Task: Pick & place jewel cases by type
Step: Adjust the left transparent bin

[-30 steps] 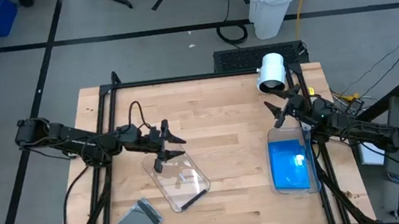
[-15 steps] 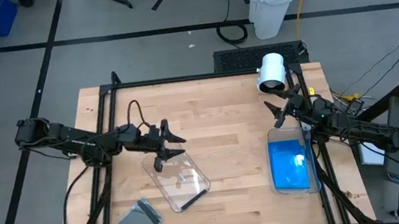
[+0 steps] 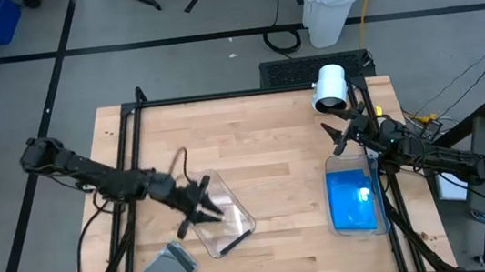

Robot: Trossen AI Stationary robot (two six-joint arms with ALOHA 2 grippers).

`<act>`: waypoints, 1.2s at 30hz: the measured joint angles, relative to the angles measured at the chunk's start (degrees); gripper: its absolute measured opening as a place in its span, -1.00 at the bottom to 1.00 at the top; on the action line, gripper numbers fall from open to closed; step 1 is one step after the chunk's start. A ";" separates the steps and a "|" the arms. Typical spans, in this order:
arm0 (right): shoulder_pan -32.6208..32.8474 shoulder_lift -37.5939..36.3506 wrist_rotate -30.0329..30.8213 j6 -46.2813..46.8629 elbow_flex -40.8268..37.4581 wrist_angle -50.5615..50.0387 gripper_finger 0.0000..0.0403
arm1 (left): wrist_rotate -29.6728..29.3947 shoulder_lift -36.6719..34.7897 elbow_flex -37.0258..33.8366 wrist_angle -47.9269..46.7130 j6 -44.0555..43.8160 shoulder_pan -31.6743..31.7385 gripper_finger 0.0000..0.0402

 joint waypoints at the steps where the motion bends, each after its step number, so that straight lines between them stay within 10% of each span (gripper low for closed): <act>1: 0.00 -0.02 0.01 0.00 0.00 0.00 0.25 | -3.07 0.00 2.16 -5.67 -0.36 -1.99 -0.73; 10: 0.00 0.00 0.01 0.00 0.00 0.02 0.25 | -27.30 6.21 20.56 -39.08 -24.17 -16.40 -0.98; 23: 0.01 0.00 -0.01 0.00 0.00 -0.17 0.25 | -13.92 18.34 44.54 -83.63 -49.95 -23.47 -0.99; 36: 0.00 0.00 -0.01 0.00 0.00 -0.17 0.25 | -13.83 27.40 39.40 -69.17 -68.55 -26.72 -0.99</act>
